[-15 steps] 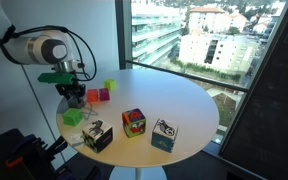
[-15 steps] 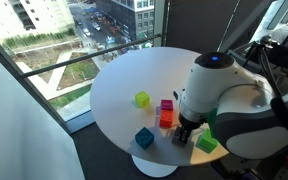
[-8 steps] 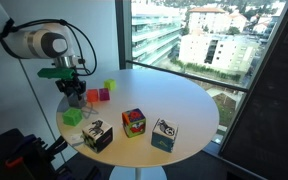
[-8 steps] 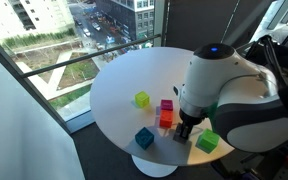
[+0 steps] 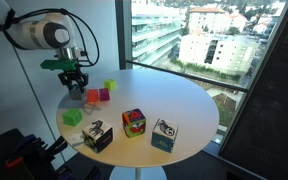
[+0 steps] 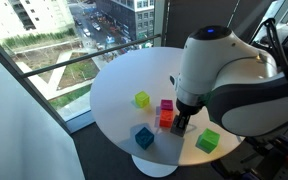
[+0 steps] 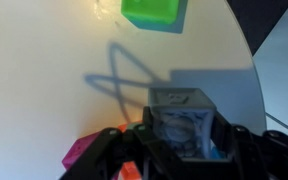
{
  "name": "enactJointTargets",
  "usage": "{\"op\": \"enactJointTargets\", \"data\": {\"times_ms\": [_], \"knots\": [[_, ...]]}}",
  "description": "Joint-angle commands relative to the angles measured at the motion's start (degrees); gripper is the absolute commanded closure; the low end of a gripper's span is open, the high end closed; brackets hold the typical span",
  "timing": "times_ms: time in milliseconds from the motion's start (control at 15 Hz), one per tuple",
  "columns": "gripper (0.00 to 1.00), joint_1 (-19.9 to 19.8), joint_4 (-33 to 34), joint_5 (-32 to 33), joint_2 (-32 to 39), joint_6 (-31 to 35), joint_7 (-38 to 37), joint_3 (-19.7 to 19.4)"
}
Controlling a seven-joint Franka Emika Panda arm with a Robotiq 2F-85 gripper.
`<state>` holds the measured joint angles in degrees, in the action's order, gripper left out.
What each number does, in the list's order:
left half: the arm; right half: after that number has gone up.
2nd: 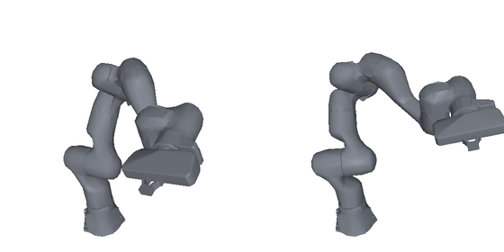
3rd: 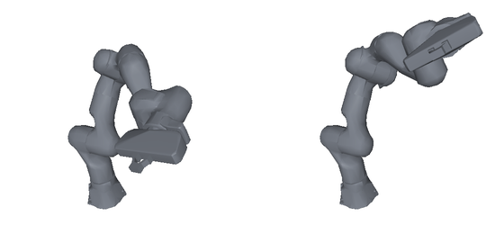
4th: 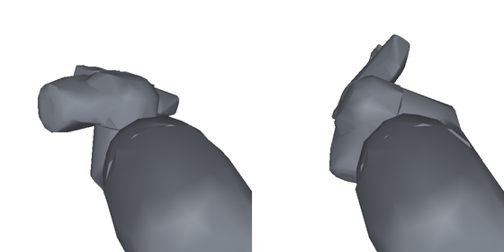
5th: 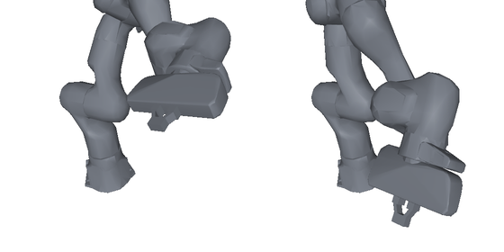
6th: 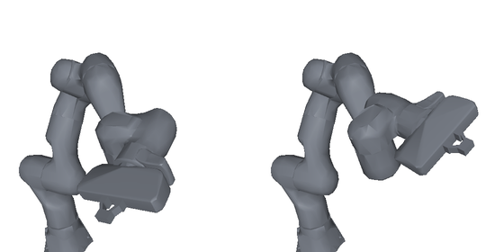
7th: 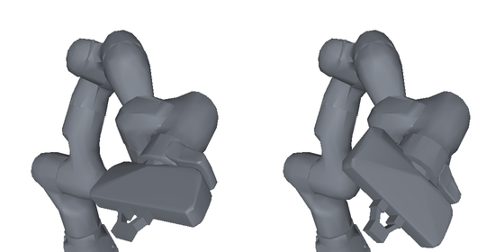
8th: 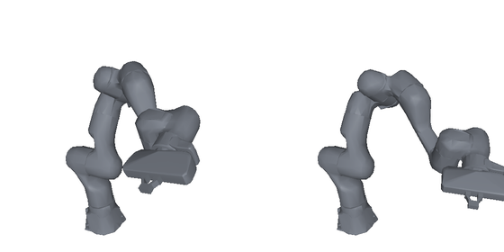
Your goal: Put the pink block on the table then place the grey block on top of the pink block and orange block
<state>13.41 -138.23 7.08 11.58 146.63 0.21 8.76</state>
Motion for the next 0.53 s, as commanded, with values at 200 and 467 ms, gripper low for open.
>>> {"op": "enactJointTargets", "data": {"times_ms": [200,467], "knots": [[0.69,-2.38,5.89,-2.25,0.43,-6.33,6.50,0.84],[0.69,-2.99,8.87,-1.38,1.71,-8.78,8.41,0.51]]}}
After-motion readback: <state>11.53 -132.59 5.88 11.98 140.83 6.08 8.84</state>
